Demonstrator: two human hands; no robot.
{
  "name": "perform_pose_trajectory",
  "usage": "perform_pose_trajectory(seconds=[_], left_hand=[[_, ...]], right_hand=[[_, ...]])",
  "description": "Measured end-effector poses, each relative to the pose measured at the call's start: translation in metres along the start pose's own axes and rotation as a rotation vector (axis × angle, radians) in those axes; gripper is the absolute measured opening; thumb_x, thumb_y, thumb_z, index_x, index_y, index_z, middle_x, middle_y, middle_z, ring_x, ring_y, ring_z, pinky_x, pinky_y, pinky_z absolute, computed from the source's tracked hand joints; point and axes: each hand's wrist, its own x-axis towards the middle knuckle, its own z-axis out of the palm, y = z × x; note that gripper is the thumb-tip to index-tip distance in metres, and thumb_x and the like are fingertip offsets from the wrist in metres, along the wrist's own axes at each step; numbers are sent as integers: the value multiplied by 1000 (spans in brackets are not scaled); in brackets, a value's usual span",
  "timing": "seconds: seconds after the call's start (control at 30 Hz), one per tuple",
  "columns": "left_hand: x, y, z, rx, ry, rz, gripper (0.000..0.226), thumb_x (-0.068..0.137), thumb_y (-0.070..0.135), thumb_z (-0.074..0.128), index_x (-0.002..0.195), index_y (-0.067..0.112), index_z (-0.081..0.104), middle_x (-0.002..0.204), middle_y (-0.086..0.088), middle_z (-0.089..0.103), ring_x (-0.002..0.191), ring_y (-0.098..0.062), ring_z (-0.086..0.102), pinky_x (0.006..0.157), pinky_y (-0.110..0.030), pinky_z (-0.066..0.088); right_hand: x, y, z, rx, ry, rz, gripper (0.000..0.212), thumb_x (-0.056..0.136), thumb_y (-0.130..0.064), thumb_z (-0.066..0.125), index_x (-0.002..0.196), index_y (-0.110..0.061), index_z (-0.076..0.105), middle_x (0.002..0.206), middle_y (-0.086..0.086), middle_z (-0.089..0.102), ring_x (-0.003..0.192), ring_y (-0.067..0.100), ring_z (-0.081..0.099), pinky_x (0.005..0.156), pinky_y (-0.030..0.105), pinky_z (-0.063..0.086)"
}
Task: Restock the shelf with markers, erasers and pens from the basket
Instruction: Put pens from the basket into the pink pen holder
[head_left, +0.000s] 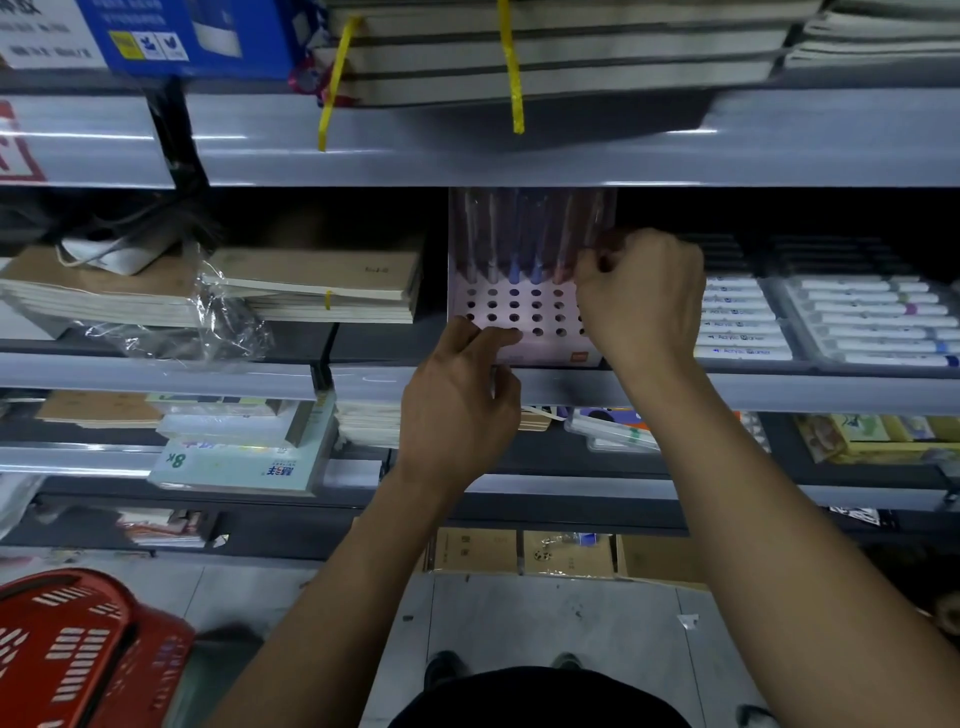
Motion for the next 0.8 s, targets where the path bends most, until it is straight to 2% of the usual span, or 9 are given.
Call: perform_pose_trajectory(seconds=[0.07, 0.17, 0.3, 0.37, 0.47, 0.6, 0.8], left_hand=[[-1, 1, 0, 4, 5, 1, 36, 92, 12, 61, 126, 18, 73, 117, -5, 62, 79, -22, 67, 65, -42, 58], [-4, 2, 1, 4, 9, -6, 38, 92, 13, 61, 128, 19, 71, 118, -4, 61, 79, -24, 67, 64, -43, 58], [-11, 3, 2, 12, 38, -32, 35, 92, 17, 60, 126, 23, 69, 114, -1, 61, 78, -23, 65, 63, -42, 56], [-16, 4, 2, 17, 72, -36, 29, 92, 20, 58, 120, 22, 67, 110, 0, 61, 77, -20, 63, 61, -40, 55], [-26, 1, -1, 56, 96, -67, 20, 92, 16, 59, 110, 19, 64, 104, 1, 60, 76, -19, 62, 58, -40, 53], [-46, -8, -6, 122, 86, -164, 24, 94, 18, 57, 115, 17, 68, 108, 1, 62, 76, -17, 63, 59, -40, 54], [-100, -25, -19, 298, -10, -410, 21, 95, 14, 62, 115, 17, 68, 108, -4, 65, 81, -29, 65, 60, -41, 52]], right_hand=[[-4, 2, -3, 56, 35, -24, 22, 94, -26, 64, 86, -7, 71, 82, 9, 74, 73, 28, 66, 63, 24, 35], [-15, 7, -6, 135, 38, -80, 18, 92, -25, 62, 98, -12, 72, 91, 6, 77, 82, 28, 70, 65, 28, 44], [-38, 12, -9, 207, -33, -231, 13, 92, -21, 63, 98, -16, 74, 89, 1, 75, 76, 17, 67, 64, 24, 43], [-48, 16, -9, 264, -114, -294, 12, 94, -19, 65, 99, -14, 74, 92, 2, 74, 77, 16, 67, 69, 31, 54], [-63, 22, -8, 321, -270, -348, 12, 95, -20, 66, 103, -14, 73, 96, 2, 73, 82, 16, 67, 75, 39, 59], [-81, 26, 1, 308, -434, -405, 9, 95, -24, 67, 101, -19, 70, 95, -4, 70, 83, 15, 64, 74, 39, 58], [-115, 30, 32, 250, -699, -551, 15, 99, -32, 61, 107, -21, 66, 104, -6, 62, 88, 14, 62, 73, 32, 54]])
